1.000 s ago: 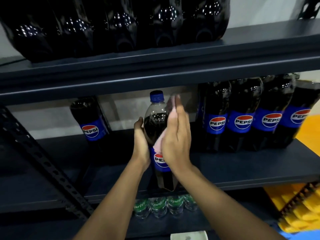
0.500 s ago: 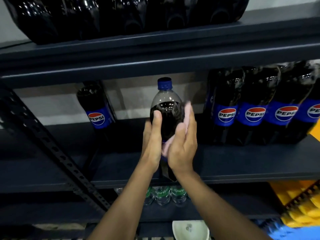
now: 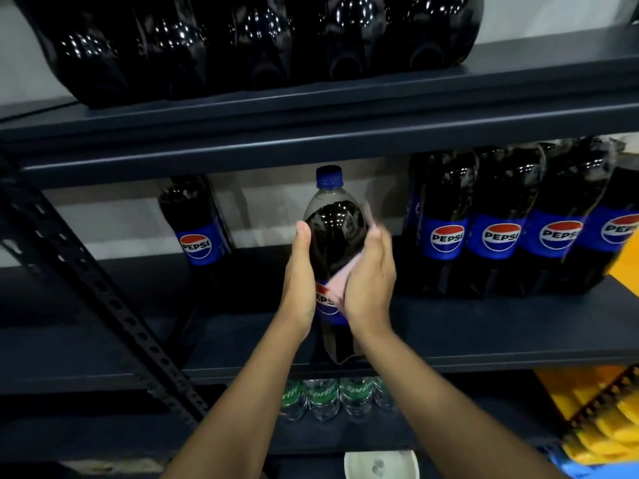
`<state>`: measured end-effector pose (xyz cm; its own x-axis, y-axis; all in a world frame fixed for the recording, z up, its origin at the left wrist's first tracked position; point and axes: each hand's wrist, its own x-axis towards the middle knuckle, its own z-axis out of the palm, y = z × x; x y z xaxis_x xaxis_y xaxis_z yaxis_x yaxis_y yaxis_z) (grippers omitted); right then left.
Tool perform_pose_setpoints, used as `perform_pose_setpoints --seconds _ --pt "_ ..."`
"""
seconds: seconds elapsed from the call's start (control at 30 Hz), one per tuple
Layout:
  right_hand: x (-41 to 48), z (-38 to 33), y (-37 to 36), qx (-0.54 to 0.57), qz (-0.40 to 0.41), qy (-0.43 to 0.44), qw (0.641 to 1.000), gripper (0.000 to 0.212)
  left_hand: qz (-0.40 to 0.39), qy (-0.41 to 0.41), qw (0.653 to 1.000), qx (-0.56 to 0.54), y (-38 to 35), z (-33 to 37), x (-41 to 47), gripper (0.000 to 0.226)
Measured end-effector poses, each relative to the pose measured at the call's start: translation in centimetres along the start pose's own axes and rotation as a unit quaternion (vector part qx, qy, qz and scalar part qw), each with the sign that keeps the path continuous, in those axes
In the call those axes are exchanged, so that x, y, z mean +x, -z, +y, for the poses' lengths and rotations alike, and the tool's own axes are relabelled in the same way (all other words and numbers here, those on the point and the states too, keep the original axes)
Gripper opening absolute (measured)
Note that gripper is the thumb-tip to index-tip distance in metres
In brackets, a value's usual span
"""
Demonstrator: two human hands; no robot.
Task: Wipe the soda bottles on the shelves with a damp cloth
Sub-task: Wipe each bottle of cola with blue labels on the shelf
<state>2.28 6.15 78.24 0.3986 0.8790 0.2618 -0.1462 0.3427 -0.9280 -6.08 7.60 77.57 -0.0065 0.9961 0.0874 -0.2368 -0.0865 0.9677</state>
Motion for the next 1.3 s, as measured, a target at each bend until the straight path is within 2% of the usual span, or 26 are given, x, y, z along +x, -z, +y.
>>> perform_pose_setpoints --seconds 0.13,0.2,0.27,0.3,0.37,0.47,0.53,0.63,0.73,0.83,0.9,0.97,1.1,1.2,1.3 --pt "3.5 -5.0 -1.0 -0.102 -0.066 0.039 0.992 0.033 -0.013 0.015 1.000 0.015 0.7 0.6 0.7 0.073" --pt "4.7 -5.6 -1.0 -0.143 -0.106 0.060 0.982 0.039 -0.012 0.022 1.000 0.014 0.8 0.8 0.6 0.066" --pt "5.1 -5.0 -0.7 -0.149 -0.122 0.091 0.977 0.034 -0.025 0.015 1.000 0.010 0.6 0.9 0.1 0.065" --pt "4.8 -4.2 -0.6 -0.136 -0.120 0.107 0.978 0.030 -0.034 0.004 0.999 0.011 0.5 0.9 -0.2 0.067" --pt "3.6 -2.1 -0.4 -0.111 -0.086 0.142 0.980 0.037 -0.044 -0.008 0.998 0.034 0.2 0.6 -0.8 0.072" --pt "1.2 1.8 0.4 -0.118 -0.045 0.207 0.970 0.045 -0.025 -0.031 0.997 0.059 -0.2 0.4 -1.3 0.048" --pt "-0.5 5.1 1.2 -0.123 -0.040 0.182 0.975 0.049 -0.021 -0.033 0.997 0.064 -0.4 0.1 -1.3 0.042" --pt "-2.7 9.1 2.6 -0.120 -0.021 0.064 0.990 0.045 0.021 -0.012 0.998 0.063 -0.3 -0.4 -0.9 0.058" --pt "-3.7 10.5 3.1 -0.067 0.014 -0.077 0.995 0.041 0.039 0.010 0.997 0.070 0.0 -0.9 -0.3 0.062" --pt "-3.2 10.3 2.8 -0.039 0.021 -0.148 0.988 0.038 0.035 0.000 0.997 0.066 0.3 -1.0 -0.2 0.083" --pt "-2.6 8.5 2.2 -0.033 0.016 -0.153 0.988 0.039 0.038 -0.007 0.996 0.078 0.7 -0.9 0.1 0.101" --pt "-1.4 5.7 1.4 -0.026 0.022 -0.122 0.992 0.037 0.034 0.002 0.998 0.060 0.9 -0.5 0.3 0.112" --pt "1.9 -1.5 -0.5 -0.044 -0.034 -0.035 0.998 0.035 -0.011 0.007 1.000 0.026 0.9 0.5 -0.3 0.079" --pt "4.3 -5.6 -1.5 -0.116 -0.090 -0.012 0.989 0.039 -0.011 0.017 0.999 0.035 1.3 1.0 0.0 0.067" --pt "5.8 -7.3 -2.0 -0.138 -0.133 0.002 0.982 0.030 -0.015 0.023 0.998 0.052 1.4 1.4 -0.1 0.056"
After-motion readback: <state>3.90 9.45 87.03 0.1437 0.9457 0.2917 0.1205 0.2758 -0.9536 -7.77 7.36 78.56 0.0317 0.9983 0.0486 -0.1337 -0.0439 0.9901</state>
